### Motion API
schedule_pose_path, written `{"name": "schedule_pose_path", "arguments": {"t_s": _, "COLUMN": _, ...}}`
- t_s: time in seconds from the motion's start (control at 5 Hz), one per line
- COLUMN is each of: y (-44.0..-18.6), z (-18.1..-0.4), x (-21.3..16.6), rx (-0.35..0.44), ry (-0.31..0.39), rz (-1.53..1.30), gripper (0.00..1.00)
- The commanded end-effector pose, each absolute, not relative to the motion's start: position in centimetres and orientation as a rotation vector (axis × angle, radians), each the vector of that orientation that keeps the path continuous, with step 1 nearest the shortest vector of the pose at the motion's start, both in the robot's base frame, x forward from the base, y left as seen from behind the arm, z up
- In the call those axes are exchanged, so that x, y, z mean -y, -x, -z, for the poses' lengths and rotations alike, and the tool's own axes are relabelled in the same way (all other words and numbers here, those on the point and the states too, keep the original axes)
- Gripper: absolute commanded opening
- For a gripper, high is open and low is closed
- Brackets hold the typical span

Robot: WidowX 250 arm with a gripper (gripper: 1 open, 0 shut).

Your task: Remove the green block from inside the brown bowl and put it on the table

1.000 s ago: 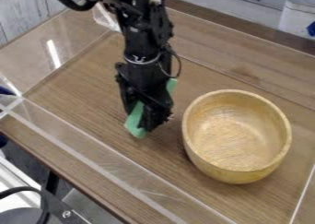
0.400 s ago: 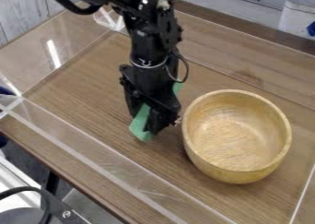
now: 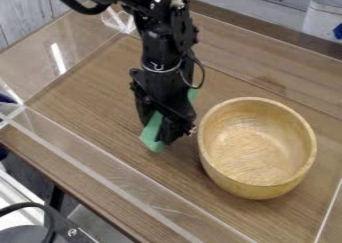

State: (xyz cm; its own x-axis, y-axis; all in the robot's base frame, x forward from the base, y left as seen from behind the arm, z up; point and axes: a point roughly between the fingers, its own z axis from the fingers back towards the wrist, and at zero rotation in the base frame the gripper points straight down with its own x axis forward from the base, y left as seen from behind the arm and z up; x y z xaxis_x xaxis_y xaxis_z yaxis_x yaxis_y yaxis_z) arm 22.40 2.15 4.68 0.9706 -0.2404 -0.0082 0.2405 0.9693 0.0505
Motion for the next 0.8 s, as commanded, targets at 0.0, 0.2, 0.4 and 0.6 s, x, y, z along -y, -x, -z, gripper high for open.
{"name": "schedule_pose_path", "arguments": {"t_s": 0.0, "y": -23.64, "z": -6.44, "x": -2.13, "rx": 0.076, "ry": -0.042, "rz": 0.243, "gripper": 0.0}}
{"name": "schedule_pose_path", "arguments": {"t_s": 0.2, "y": -23.81, "z": -6.19, "x": -1.68, "rx": 0.082, "ry": -0.062, "rz": 0.258, "gripper": 0.0}}
{"name": "schedule_pose_path", "arguments": {"t_s": 0.4, "y": -23.98, "z": -5.91, "x": -1.23, "rx": 0.088, "ry": -0.083, "rz": 0.273, "gripper": 0.0}}
{"name": "schedule_pose_path", "arguments": {"t_s": 0.6, "y": -24.08, "z": -5.51, "x": -1.41, "rx": 0.083, "ry": -0.067, "rz": 0.275, "gripper": 0.0}}
